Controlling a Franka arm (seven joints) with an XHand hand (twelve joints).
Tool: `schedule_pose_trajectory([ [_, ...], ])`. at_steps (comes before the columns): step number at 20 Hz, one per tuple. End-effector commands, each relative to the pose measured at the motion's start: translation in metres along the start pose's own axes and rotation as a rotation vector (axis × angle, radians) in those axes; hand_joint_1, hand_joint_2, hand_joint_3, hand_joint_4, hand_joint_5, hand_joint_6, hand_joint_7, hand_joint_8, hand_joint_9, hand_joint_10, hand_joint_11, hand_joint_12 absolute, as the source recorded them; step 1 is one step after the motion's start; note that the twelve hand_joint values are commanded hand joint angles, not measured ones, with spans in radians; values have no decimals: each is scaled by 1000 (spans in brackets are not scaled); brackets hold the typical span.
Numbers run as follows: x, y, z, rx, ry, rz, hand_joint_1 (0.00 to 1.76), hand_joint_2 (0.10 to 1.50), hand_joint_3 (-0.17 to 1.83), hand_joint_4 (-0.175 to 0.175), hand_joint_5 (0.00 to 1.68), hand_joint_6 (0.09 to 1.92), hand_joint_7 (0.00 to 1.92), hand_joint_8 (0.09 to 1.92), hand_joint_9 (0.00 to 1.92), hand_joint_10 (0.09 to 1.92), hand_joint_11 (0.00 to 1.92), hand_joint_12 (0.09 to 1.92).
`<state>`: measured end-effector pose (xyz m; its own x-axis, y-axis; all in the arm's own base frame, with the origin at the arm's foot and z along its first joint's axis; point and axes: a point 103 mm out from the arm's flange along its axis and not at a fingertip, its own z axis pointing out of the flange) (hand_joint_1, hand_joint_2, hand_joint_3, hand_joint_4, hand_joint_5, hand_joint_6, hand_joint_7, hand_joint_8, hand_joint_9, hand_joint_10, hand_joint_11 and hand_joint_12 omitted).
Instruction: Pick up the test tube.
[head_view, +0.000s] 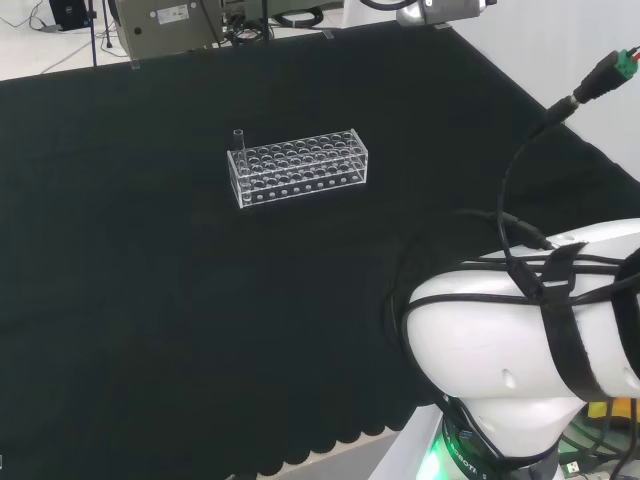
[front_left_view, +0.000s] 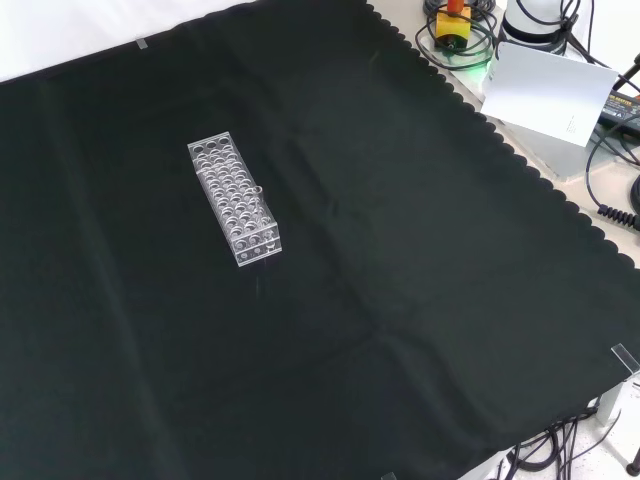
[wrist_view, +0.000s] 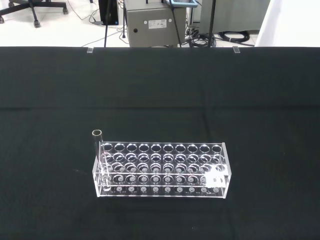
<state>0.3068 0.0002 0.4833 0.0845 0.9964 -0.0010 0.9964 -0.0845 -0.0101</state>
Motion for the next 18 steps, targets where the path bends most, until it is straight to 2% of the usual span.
schedule_pose_trajectory([
  [1,0,3,0,-5,-9,-3,623,779,584,-51,99,301,12,736,3,494,0,1266],
  [4,0,4,1,-15,-6,-5,617,839,470,-50,151,171,1,746,0,498,0,1289],
  [7,1,12,2,7,2,-13,616,848,451,-50,159,147,0,744,0,498,0,1291],
  [11,8,35,4,13,6,-51,617,851,444,-50,163,136,0,740,0,512,0,1292],
  [15,12,60,9,17,7,-73,633,851,420,-52,195,94,16,777,0,635,0,1346],
  [18,13,82,13,44,6,-87,651,845,414,-58,225,87,54,804,0,738,0,1405],
])
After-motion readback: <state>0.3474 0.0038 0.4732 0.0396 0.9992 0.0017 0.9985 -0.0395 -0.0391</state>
